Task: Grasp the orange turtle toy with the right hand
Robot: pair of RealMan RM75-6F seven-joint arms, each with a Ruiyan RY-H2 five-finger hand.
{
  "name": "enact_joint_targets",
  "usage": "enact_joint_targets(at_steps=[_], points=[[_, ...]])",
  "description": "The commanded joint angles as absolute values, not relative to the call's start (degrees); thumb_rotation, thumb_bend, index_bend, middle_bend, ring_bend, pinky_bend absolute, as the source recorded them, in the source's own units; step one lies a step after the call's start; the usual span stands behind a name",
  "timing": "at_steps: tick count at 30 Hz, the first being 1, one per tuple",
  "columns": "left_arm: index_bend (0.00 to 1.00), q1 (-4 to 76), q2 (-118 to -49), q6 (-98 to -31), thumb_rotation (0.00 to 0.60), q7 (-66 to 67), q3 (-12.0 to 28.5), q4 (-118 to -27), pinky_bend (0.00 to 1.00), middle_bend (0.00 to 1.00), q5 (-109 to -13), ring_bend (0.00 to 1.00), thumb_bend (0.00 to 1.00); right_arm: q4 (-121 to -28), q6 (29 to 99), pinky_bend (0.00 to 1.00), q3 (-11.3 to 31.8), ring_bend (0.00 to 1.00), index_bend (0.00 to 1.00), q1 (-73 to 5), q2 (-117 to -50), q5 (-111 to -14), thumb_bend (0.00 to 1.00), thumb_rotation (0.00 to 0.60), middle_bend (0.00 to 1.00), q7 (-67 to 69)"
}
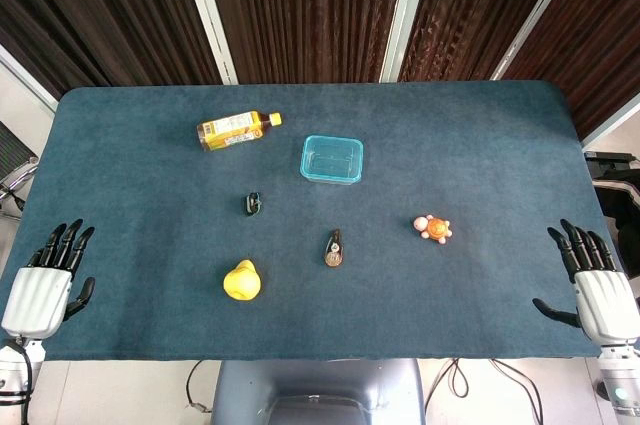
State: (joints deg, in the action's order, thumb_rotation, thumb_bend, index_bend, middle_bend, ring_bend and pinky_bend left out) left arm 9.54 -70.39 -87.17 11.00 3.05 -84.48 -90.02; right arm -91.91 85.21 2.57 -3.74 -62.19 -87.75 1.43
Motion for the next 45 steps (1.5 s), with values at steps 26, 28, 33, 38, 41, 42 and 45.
enact_joint_targets(at_steps=[26, 28, 33, 38, 41, 42, 45], points=[[0.05, 6.62, -67.2, -88.38, 0.6, 5.46, 4.69, -89.0, 0.33, 0.0, -85.23, 0.05, 0.42, -77.93, 81.21, 0.86, 9.14, 0.94, 0.36, -11.08, -70.37, -85.46, 0.15, 0.6, 0.32, 5.2], [0.06, 6.33, -66.89, -88.91, 0.6, 4.28, 4.88, -88.88, 0.33, 0.0, -85.2, 0.05, 0.42, -76.49, 78.36, 0.92, 9.64, 0.98, 0.39, -13.1, -71.28, -84.86, 0.2, 0.6, 0.33, 6.67], [0.07, 5.55, -66.01, -89.73, 0.6, 1.29, 5.03, -88.69, 0.33, 0.0, -84.99, 0.06, 0.42, -73.98, 72.38, 0.99, 10.45, 1.0, 0.46, -17.38, -74.02, -83.22, 0.26, 0.6, 0.38, 7.22], [0.08, 4.88, -65.32, -90.51, 0.6, -1.24, 5.47, -88.44, 0.33, 0.0, -84.46, 0.06, 0.42, -70.05, 67.65, 1.0, 11.12, 1.0, 0.49, -20.74, -77.96, -80.86, 0.27, 0.6, 0.4, 6.25], [0.09, 4.61, -64.86, -90.61, 0.6, -2.95, 5.58, -88.24, 0.33, 0.0, -84.32, 0.06, 0.42, -68.13, 65.06, 1.0, 11.29, 1.0, 0.49, -22.31, -80.01, -79.4, 0.27, 0.6, 0.4, 5.84], [0.09, 4.57, -64.76, -90.56, 0.6, -3.52, 5.57, -88.13, 0.33, 0.0, -84.34, 0.06, 0.42, -67.91, 63.52, 1.0, 11.23, 1.0, 0.48, -22.8, -80.41, -78.44, 0.27, 0.6, 0.4, 5.37], [0.09, 4.68, -64.45, -90.1, 0.6, -4.18, 5.24, -87.92, 0.33, 0.0, -84.91, 0.06, 0.42, -67.65, 61.04, 1.0, 11.32, 1.0, 0.44, -23.88, -81.51, -76.64, 0.27, 0.6, 0.4, 4.29]])
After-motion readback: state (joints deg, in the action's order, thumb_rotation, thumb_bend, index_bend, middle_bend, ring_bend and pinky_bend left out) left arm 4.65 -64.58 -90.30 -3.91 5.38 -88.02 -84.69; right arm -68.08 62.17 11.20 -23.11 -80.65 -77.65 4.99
